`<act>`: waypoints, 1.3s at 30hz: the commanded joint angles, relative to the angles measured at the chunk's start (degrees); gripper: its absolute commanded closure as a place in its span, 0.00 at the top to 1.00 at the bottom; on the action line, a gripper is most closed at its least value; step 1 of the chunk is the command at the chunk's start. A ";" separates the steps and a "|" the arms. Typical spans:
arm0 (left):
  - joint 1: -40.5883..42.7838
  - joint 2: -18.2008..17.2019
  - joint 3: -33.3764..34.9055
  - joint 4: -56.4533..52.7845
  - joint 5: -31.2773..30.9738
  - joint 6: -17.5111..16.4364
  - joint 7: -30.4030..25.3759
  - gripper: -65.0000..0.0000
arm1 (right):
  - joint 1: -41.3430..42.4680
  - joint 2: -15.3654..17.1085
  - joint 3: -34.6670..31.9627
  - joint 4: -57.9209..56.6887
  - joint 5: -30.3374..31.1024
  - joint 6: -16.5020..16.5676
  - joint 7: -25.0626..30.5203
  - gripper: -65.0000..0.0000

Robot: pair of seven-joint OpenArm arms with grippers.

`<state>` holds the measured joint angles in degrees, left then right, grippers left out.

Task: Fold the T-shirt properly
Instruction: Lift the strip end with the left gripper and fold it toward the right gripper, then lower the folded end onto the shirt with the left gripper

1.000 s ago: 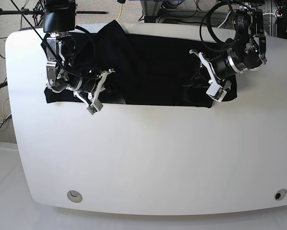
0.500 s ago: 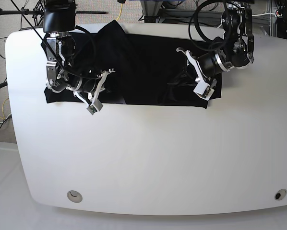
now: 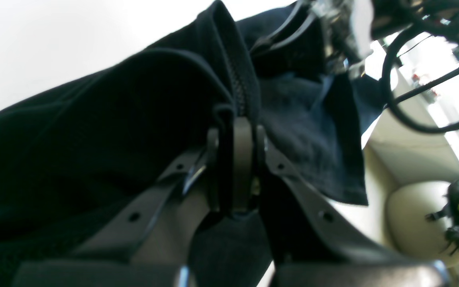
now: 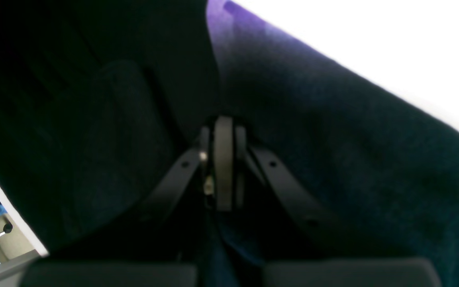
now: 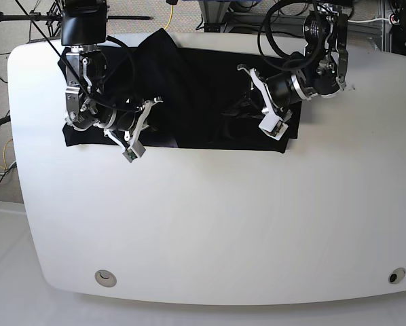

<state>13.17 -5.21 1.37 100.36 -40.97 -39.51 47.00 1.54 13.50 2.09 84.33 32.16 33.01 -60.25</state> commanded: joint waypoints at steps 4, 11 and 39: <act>-1.02 0.62 0.38 0.23 -0.01 -0.49 -1.19 0.00 | 0.38 0.47 0.10 0.74 -0.79 -0.52 -0.93 0.00; -1.51 0.69 0.95 -0.28 0.28 -0.49 -1.30 0.00 | 0.37 0.49 0.19 0.80 -0.69 -0.54 -1.01 0.00; -3.49 0.95 6.63 -2.30 -0.94 -0.49 0.83 0.29 | 0.62 0.48 0.20 0.78 -1.13 -0.62 -0.54 0.00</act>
<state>10.39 -4.25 8.19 97.27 -40.71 -39.53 48.62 1.58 13.47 2.15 84.64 32.08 32.80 -60.38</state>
